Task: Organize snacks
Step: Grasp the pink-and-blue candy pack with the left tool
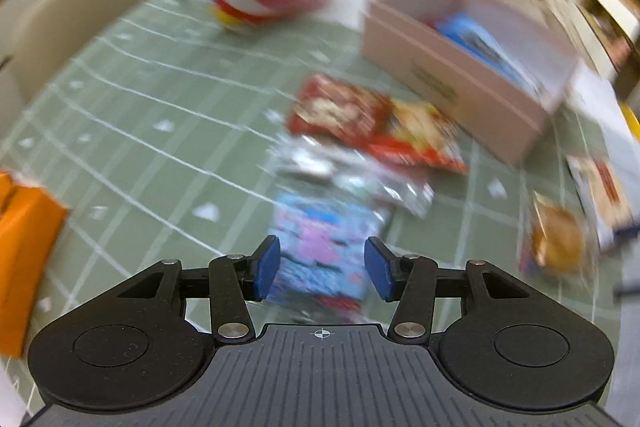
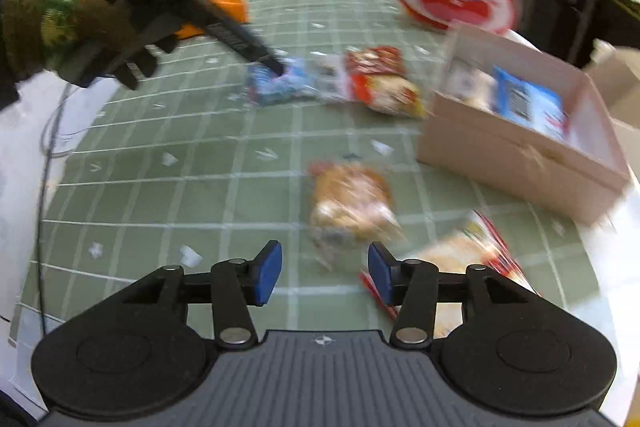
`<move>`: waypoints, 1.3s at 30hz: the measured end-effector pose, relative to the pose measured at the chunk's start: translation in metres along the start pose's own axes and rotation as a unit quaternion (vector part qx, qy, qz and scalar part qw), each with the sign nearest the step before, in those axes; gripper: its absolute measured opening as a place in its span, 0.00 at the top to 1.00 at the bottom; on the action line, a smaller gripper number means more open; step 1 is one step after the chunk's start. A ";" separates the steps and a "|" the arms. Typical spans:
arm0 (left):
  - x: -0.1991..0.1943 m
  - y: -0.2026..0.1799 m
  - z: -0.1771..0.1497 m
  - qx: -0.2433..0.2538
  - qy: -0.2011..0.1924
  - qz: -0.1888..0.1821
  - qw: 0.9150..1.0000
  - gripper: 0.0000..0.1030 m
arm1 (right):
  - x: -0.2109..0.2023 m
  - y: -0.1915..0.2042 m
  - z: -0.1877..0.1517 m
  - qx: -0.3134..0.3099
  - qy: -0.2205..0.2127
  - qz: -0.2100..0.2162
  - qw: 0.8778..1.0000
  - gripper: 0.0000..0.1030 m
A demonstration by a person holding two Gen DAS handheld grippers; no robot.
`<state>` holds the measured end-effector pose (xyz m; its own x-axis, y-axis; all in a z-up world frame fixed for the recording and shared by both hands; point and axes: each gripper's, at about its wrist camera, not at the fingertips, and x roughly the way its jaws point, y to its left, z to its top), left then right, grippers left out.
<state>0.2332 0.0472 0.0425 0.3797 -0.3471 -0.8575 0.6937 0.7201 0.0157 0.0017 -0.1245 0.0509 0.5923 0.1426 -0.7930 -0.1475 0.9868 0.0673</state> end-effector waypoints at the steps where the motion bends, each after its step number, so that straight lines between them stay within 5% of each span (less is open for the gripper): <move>1: 0.003 -0.005 0.000 0.014 0.002 0.002 1.000 0.40 | 0.000 -0.004 -0.002 0.013 0.001 -0.004 1.000 0.53; 6: 0.014 -0.010 0.010 0.020 0.000 0.035 0.999 0.37 | -0.001 -0.014 -0.009 0.061 -0.005 -0.005 0.998 0.53; 15: 0.020 0.012 0.019 -0.024 -0.010 0.049 0.998 0.35 | -0.008 -0.005 -0.025 0.051 -0.001 -0.024 0.998 0.47; 19: 0.025 0.020 0.023 -0.053 -0.017 0.014 0.998 0.13 | -0.013 -0.006 -0.031 0.057 0.005 -0.024 0.998 0.46; 22: 0.028 0.005 0.021 -0.027 -0.001 0.014 1.000 0.07 | -0.016 -0.005 -0.035 0.061 0.005 -0.028 0.998 0.46; 29: 0.009 -0.026 0.000 0.023 0.004 -0.003 1.000 0.13 | -0.016 -0.010 -0.035 0.076 -0.004 -0.033 0.997 0.46; 33: 0.007 -0.018 -0.002 0.061 -0.009 0.071 0.996 0.17 | -0.014 -0.007 -0.032 0.077 -0.008 -0.026 0.997 0.46; 39: 0.034 0.023 0.018 -0.004 0.001 0.048 0.999 0.17 | -0.009 0.002 -0.030 0.058 0.006 -0.023 0.998 0.46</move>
<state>0.2729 0.0414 0.0232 0.4435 -0.2756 -0.8529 0.6487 0.7553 0.0933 -0.0276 -0.1264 0.0394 0.5866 0.0962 -0.8041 -0.0264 0.9947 0.0998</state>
